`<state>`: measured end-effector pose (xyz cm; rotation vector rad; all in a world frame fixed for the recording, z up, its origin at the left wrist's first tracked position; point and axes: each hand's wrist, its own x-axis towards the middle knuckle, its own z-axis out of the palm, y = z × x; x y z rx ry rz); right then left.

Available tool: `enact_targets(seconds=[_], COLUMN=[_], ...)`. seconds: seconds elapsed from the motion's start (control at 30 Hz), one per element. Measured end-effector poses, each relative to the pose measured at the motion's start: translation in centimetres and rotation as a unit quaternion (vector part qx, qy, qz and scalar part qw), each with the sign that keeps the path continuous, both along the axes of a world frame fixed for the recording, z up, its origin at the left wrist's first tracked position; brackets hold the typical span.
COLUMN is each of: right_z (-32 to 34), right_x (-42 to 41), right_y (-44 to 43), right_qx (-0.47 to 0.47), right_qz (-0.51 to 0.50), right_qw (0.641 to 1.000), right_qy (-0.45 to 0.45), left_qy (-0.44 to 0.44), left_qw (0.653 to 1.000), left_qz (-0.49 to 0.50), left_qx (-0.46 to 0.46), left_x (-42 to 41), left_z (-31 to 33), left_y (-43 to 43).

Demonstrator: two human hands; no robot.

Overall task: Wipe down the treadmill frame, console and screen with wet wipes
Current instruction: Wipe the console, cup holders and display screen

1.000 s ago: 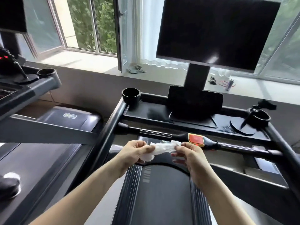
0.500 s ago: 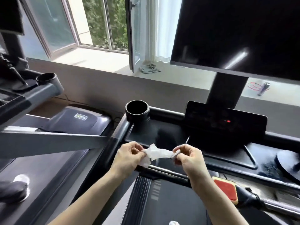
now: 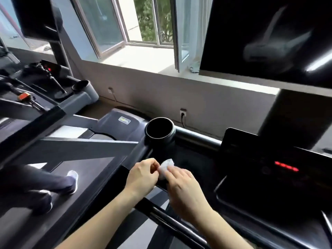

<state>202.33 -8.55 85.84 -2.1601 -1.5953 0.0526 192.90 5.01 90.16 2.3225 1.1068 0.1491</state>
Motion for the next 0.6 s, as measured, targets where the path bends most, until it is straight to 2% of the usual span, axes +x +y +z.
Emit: enact_targets(seconds=[0.17, 0.33, 0.47, 0.6], right_z=[-1.7, -3.2, -2.5, -2.3], right_x=[-0.8, -1.6, -3.7, -5.1], right_y=[0.5, 2.1, 6.0, 7.4], right_qx=[-0.094, -0.085, -0.084, -0.114], right_qz=[0.021, 0.027, 0.037, 0.021], right_qw=[0.994, 0.994, 0.994, 0.992], right_qy=[-0.052, -0.064, -0.063, -0.047], left_qy=[0.039, -0.006, -0.036, -0.046], left_qw=[0.988, 0.977, 0.982, 0.978], left_qz=[-0.122, -0.109, -0.09, -0.142], left_qx=[0.088, 0.182, 0.164, 0.149], left_x=[-0.3, -1.2, -1.4, -1.2], left_z=[-0.2, 0.2, 0.0, -0.8], left_y=[1.9, 5.8, 8.7, 9.8])
